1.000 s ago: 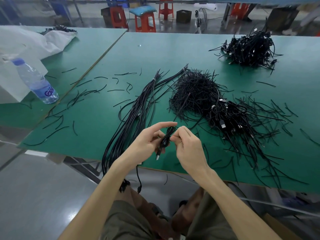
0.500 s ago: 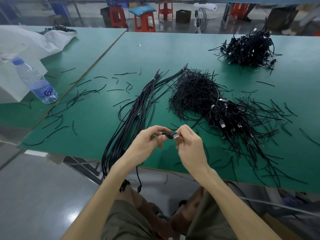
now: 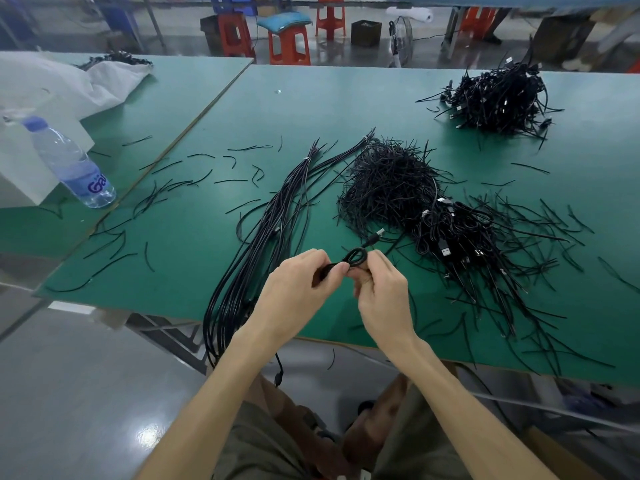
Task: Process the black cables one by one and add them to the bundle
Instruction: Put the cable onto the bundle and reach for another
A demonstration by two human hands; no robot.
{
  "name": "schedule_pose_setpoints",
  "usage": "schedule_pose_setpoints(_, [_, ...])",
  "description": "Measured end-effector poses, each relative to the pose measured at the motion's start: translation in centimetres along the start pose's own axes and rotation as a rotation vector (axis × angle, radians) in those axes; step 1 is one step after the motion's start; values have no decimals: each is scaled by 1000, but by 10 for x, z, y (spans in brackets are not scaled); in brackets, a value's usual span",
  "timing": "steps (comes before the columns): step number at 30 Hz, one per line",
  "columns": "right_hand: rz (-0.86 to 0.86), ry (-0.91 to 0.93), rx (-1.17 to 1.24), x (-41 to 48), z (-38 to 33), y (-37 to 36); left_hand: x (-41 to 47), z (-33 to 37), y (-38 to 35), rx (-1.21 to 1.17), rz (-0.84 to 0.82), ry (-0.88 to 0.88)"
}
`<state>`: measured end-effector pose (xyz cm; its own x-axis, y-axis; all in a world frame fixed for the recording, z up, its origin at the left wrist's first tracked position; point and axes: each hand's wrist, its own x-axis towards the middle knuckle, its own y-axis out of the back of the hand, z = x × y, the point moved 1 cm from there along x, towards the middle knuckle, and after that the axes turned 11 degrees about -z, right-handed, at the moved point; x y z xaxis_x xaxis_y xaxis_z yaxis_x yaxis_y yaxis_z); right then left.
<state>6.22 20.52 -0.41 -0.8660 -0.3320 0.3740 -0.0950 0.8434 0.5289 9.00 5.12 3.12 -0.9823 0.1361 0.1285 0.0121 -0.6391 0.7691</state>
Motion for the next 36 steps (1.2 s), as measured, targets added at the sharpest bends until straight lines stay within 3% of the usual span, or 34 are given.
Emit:
schedule_pose_setpoints(4, [51,8,3,0,-2,0,0,6,-8,-236,-2,99])
schedule_pose_setpoints(8, [61,12,-74,4,-1,-1,11,6,-11,-538,-59,307])
schedule_pose_setpoints(12, [13,-90,-5,5,1,1,12,2,-10,-601,-106,258])
schedule_pose_setpoints(16, [-85,-222,258,5,0,6,10,-10,-11,-622,-186,224])
schedule_pose_setpoints(20, [-174,-414,577,6,0,6,10,-11,-15,-602,-153,239])
schedule_pose_setpoints(25, [-252,-540,676,13,6,21,12,-10,-11,-498,-216,186])
schedule_pose_setpoints(28, [-77,-508,533,34,13,56,16,-26,1,-242,-53,303])
schedule_pose_setpoints(31, [60,-432,134,58,25,100,20,-50,16,192,118,441])
schedule_pose_setpoints(34, [79,-415,-266,79,48,133,24,-64,19,330,13,516])
schedule_pose_setpoints(36, [59,-442,-407,86,64,145,26,-66,11,391,-91,537])
